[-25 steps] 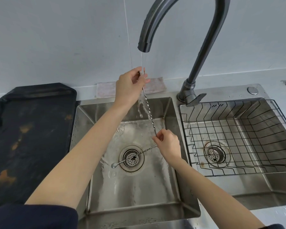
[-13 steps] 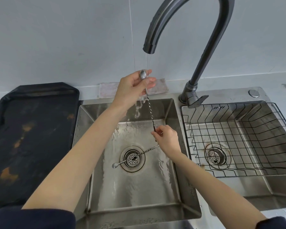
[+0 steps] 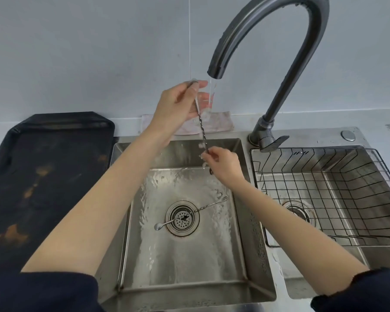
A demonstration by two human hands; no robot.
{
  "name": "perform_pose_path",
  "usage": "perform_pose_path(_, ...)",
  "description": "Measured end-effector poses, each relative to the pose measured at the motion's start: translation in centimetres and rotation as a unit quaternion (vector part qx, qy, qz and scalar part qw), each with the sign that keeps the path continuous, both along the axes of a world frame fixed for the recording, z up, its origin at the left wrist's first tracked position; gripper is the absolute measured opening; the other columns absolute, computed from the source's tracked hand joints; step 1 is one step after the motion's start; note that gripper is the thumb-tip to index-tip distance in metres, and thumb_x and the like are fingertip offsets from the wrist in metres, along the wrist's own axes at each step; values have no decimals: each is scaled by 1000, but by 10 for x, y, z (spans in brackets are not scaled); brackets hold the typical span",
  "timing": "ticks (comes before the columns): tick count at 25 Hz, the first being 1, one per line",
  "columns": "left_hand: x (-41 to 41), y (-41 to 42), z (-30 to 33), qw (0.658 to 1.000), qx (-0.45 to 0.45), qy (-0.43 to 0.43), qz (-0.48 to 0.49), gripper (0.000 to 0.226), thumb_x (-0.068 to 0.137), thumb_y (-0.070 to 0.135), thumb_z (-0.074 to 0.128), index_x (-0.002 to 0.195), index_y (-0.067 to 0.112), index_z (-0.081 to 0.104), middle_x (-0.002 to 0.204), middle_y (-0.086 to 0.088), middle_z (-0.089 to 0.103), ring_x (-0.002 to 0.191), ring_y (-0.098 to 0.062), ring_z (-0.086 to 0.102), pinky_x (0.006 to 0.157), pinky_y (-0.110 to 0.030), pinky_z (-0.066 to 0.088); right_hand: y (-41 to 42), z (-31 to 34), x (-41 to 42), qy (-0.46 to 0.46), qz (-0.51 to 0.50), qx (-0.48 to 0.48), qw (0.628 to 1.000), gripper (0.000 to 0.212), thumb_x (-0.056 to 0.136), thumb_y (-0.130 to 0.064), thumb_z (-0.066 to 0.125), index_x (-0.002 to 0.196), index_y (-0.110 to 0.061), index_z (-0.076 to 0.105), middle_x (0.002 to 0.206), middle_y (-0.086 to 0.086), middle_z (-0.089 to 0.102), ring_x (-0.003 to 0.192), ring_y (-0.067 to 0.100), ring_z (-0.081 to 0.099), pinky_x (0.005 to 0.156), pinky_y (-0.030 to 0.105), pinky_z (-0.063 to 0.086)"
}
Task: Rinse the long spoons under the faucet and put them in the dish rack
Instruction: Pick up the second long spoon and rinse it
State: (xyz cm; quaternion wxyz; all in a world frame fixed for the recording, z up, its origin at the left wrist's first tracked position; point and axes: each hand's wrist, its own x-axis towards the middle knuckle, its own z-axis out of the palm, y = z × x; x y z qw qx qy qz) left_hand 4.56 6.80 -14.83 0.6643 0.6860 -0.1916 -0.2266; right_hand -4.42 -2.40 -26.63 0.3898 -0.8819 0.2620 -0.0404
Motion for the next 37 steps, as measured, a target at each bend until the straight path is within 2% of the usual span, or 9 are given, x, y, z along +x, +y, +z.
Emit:
perform_pose_path(4,21,26,6,995,-64,38,61,24,99,20,34,103,16,57,94,3,66,84,-8,68,82,-21,56,-5,25,18,-55,1,14,998,25,95,-26,51,98,-9,68,81,3,67,64,12,53,67,29,45)
perform_pose_path(10,47,72,-17,964,-117,154,181,19,96,18,44,87,19,60,83,4,56,78,-6,58,67,-12,55,-12,65,27,-129,37,-70,988,21,92,-20,55,103,-8,68,95,9,74,81,15,61,79,30,50)
perform_pose_path(13,51,88,-39,935,-133,226,239,12,94,13,49,90,15,60,89,1,58,85,-7,58,64,-12,56,-15,72,26,-109,89,-151,978,20,91,-22,56,102,-12,69,99,7,73,87,21,65,80,34,51)
perform_pose_path(16,46,97,-58,928,-131,244,248,15,95,9,46,88,16,57,88,-1,58,83,-8,59,65,-14,57,-18,61,20,-62,103,-159,980,20,92,-23,56,101,-12,69,98,6,73,88,20,65,79,33,51)
perform_pose_path(18,38,98,-74,934,-99,240,244,18,95,6,44,87,17,55,84,-1,57,79,-7,58,71,-15,57,-17,41,11,-23,110,-141,984,19,92,-22,54,101,-13,68,97,6,73,86,20,66,79,35,55)
perform_pose_path(22,25,102,-118,934,-13,265,240,16,94,3,45,88,13,56,80,-2,56,75,-9,57,63,-13,58,-8,-13,-11,97,132,-116,980,21,92,-23,53,107,-15,67,108,9,65,97,28,63,83,39,53)
perform_pose_path(27,7,110,-177,908,88,339,230,22,93,0,46,113,4,53,82,-4,55,75,-11,56,91,-31,49,5,-70,-34,215,145,-85,962,21,94,-23,51,107,-14,65,114,8,61,104,28,59,83,40,50)
perform_pose_path(33,-10,122,-249,892,309,295,150,28,89,-1,50,117,-4,55,98,-16,60,73,-15,52,74,-27,48,14,-114,-46,306,178,-83,932,21,95,-22,49,109,-14,63,119,9,60,109,28,57,87,40,49)
perform_pose_path(37,-19,125,-274,870,372,287,151,29,86,-4,44,110,-3,61,73,-10,55,47,-9,45,37,-11,34,20,-131,-48,331,184,-92,921,22,95,-22,48,110,-13,62,122,9,58,112,28,56,87,35,47)
